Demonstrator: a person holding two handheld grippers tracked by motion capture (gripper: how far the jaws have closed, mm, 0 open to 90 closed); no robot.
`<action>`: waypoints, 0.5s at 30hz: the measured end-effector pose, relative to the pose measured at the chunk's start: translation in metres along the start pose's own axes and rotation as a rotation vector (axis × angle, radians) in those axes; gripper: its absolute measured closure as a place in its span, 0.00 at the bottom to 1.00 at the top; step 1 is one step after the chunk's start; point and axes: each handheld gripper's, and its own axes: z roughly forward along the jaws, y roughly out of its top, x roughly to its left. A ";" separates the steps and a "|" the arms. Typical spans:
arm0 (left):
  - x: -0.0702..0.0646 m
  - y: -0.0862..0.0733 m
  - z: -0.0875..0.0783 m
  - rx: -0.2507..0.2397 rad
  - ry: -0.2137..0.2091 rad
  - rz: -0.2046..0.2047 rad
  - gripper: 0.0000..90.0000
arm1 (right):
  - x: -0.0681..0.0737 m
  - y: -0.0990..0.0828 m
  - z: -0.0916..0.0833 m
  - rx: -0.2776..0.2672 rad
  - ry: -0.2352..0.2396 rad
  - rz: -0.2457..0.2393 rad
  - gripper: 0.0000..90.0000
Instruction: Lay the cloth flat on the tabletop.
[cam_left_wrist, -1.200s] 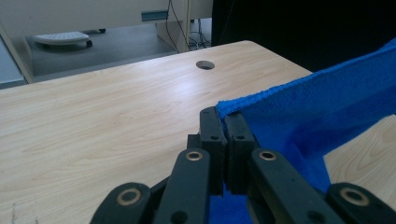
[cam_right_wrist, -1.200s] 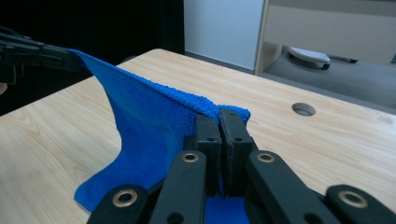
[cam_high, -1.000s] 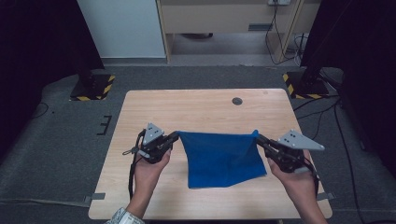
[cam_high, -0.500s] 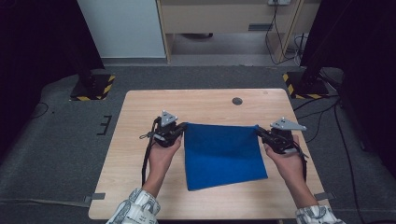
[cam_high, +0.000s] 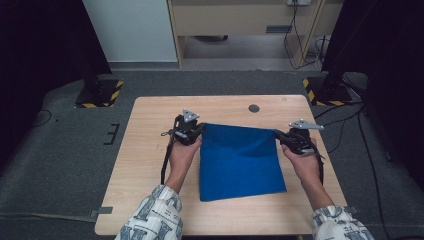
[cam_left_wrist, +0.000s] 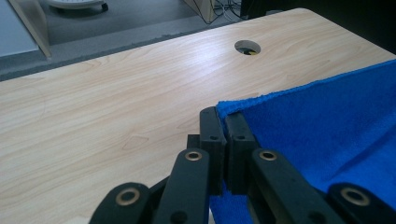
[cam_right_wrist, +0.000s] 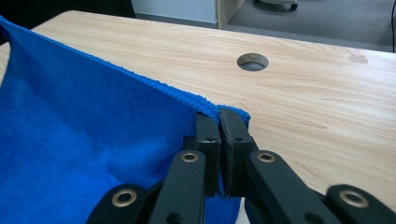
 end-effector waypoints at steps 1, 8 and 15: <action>0.001 0.000 0.003 0.006 0.003 0.000 0.97 | -0.001 0.001 0.002 0.008 -0.004 0.003 0.97; 0.008 -0.001 0.020 0.049 0.028 -0.009 0.97 | -0.006 0.005 0.023 0.058 -0.017 0.008 0.97; 0.014 -0.006 0.033 0.081 0.034 -0.020 0.97 | -0.013 0.007 0.039 0.092 -0.024 0.030 0.97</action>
